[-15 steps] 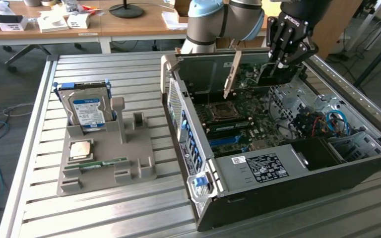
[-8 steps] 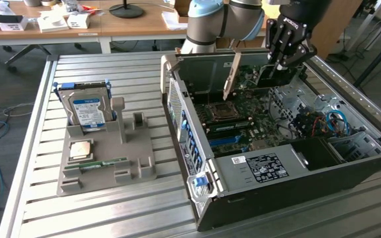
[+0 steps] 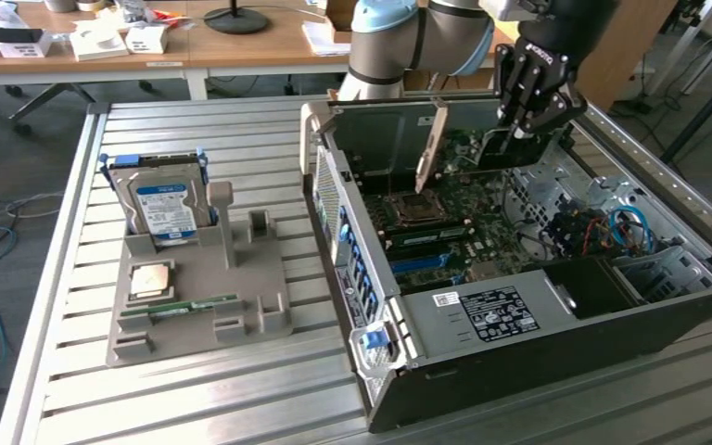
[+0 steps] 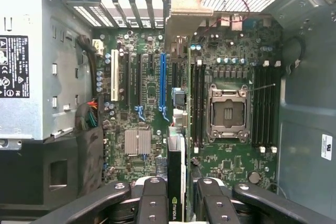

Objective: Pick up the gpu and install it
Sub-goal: 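Insert the gpu into the slot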

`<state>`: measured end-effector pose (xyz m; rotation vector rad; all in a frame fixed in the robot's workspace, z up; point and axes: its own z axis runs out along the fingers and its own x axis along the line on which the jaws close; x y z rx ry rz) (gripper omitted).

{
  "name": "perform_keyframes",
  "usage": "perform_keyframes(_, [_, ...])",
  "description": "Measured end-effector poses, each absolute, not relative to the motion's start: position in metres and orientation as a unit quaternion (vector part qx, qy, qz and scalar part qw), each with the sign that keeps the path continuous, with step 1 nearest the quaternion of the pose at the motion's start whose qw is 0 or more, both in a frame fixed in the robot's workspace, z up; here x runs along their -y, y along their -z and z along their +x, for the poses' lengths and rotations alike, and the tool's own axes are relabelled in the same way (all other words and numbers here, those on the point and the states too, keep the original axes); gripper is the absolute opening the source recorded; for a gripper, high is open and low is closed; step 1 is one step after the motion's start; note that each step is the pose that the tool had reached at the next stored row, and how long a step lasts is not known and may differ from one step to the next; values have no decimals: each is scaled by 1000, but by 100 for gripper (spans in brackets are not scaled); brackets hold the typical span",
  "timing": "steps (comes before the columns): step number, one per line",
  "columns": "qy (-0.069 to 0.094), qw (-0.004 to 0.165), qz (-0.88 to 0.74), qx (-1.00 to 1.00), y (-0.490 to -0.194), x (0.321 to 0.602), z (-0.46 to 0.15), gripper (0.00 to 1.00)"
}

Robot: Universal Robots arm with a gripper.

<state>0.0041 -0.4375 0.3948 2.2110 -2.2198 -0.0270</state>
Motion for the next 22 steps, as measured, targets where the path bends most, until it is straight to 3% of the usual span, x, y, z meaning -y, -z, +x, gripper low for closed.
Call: perform_keyframes(22, [9, 4, 706, 708, -381, 438, 4, 27])
